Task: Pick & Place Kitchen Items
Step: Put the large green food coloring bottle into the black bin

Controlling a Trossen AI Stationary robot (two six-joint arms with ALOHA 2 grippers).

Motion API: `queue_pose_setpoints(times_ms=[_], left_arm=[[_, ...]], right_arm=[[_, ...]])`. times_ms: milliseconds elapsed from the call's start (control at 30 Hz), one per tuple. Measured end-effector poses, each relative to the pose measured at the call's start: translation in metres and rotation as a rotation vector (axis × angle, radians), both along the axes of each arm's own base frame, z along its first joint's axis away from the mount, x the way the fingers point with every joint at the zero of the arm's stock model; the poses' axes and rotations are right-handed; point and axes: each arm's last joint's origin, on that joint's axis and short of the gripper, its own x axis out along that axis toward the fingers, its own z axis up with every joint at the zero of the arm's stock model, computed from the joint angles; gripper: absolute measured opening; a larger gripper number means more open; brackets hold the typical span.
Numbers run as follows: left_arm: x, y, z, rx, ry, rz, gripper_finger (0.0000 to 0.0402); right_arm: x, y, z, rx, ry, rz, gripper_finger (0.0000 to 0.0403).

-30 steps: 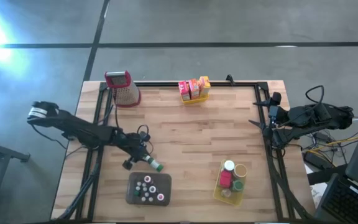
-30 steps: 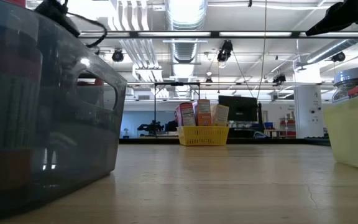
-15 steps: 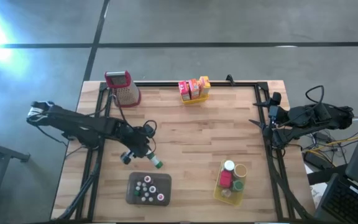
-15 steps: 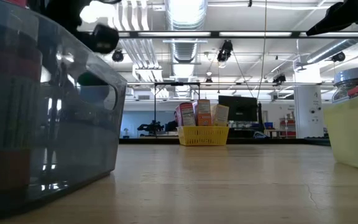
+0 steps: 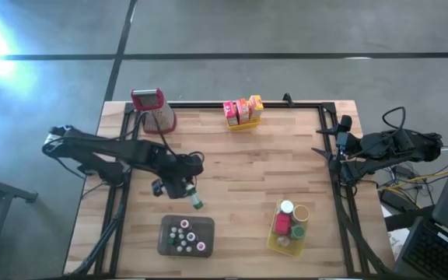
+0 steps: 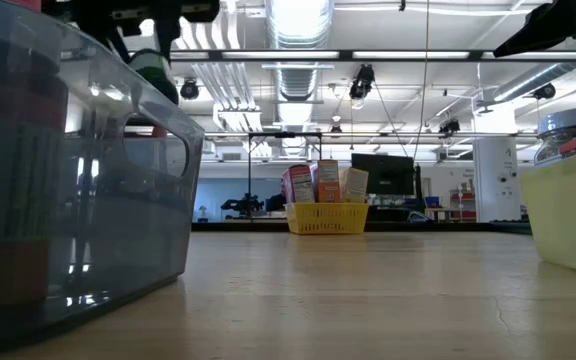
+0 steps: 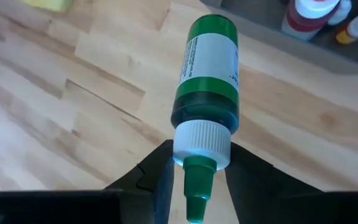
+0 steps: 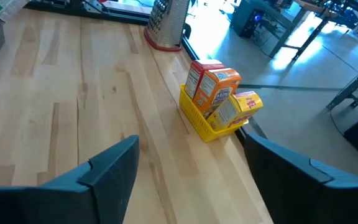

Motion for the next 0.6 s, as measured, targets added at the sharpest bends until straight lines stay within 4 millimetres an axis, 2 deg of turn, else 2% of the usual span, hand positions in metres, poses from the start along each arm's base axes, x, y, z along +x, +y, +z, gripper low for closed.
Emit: queue_pose_setpoints(times_ms=[233, 600], left_arm=[[0.021, -0.016, 0.023, 0.119, 0.052, -0.134, 0.0131], [0.039, -0.074, 0.042, 0.394, 0.088, -0.254, 0.0134]], right_arm=[[0.000, 0.000, 0.000, 0.000, 0.000, 0.000, 0.0266], [0.000, 0.000, 0.000, 0.000, 0.000, 0.000, 0.0237]])
